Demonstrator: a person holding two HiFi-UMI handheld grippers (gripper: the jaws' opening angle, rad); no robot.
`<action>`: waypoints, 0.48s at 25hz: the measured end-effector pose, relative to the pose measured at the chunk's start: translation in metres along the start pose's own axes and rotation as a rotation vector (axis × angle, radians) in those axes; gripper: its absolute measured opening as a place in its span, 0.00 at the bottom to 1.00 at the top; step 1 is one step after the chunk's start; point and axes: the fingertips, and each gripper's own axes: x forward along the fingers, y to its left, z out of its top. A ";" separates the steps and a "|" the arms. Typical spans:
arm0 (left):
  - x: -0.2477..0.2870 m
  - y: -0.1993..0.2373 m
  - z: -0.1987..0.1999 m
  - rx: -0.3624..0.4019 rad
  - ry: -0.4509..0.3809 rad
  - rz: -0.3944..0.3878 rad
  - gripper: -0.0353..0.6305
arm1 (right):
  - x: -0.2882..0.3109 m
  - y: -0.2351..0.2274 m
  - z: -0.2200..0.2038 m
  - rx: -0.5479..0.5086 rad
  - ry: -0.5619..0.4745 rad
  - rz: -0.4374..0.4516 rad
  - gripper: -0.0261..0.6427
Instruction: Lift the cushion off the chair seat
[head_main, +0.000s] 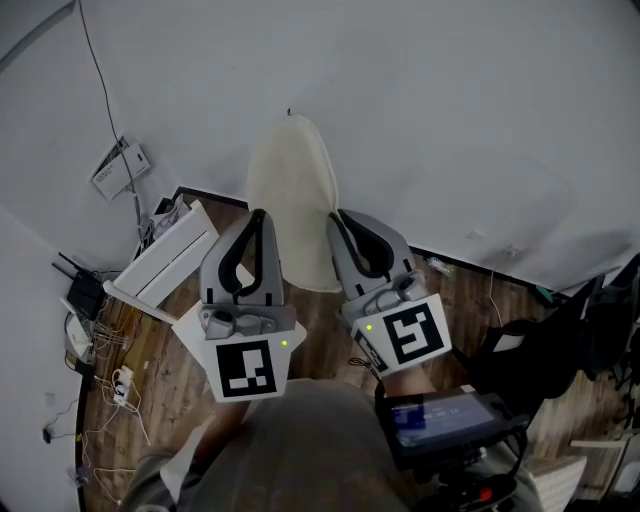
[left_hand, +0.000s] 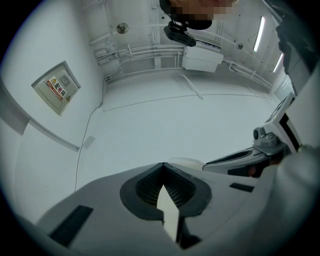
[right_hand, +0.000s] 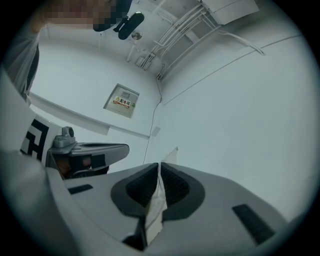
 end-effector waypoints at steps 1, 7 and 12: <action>0.001 -0.002 -0.001 0.000 0.002 -0.002 0.06 | -0.001 -0.002 0.000 0.001 0.000 -0.002 0.08; 0.004 -0.007 -0.004 0.005 0.013 -0.003 0.06 | -0.003 -0.007 -0.005 0.008 0.001 -0.003 0.07; 0.006 -0.012 -0.007 0.007 0.022 -0.007 0.06 | -0.005 -0.012 -0.008 0.014 0.004 -0.008 0.07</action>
